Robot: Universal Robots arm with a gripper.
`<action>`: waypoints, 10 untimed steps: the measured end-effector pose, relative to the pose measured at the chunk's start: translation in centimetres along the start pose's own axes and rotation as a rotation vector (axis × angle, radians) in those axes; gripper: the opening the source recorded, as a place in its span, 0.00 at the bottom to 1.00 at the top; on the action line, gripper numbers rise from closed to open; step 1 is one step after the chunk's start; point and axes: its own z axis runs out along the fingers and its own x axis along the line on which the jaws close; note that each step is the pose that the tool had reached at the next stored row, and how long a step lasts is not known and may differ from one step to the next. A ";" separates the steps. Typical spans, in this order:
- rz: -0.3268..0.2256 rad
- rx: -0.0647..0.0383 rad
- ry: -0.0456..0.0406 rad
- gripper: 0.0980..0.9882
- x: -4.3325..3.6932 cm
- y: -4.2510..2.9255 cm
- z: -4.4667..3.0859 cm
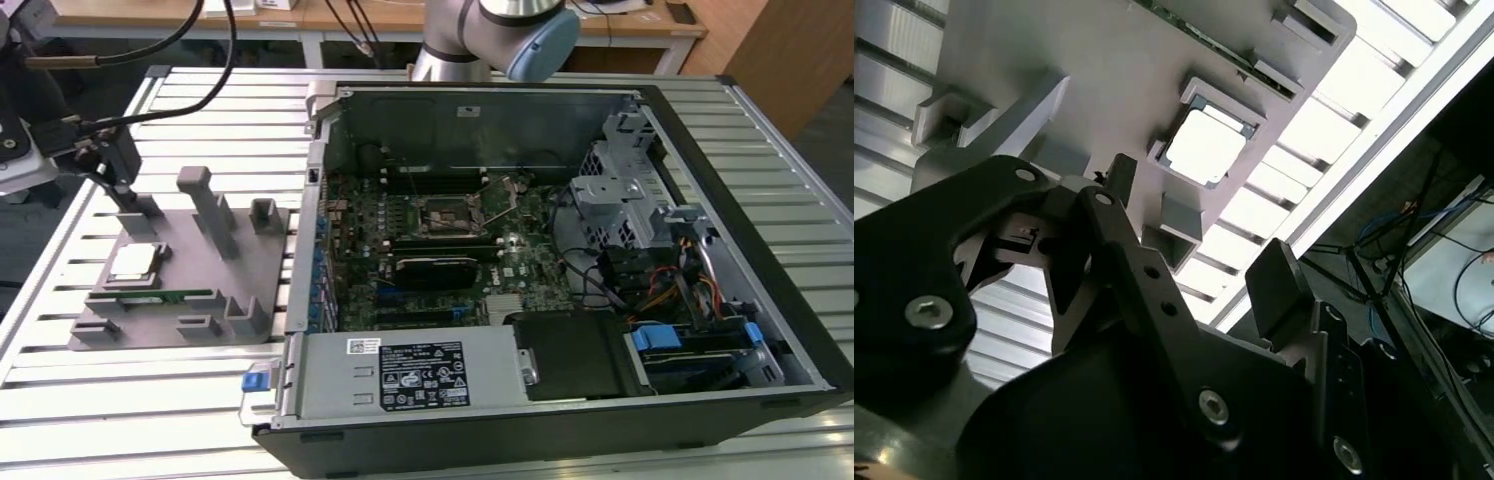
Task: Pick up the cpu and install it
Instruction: 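Pick up the cpu and move it towards the insertion slot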
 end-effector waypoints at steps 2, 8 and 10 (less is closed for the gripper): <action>0.000 0.000 0.0001 0.70 -0.01 -0.03 0.26; 0.000 0.000 0.0000 0.70 -0.04 -0.10 0.96; 0.000 0.000 0.0001 0.70 -0.04 -0.12 1.18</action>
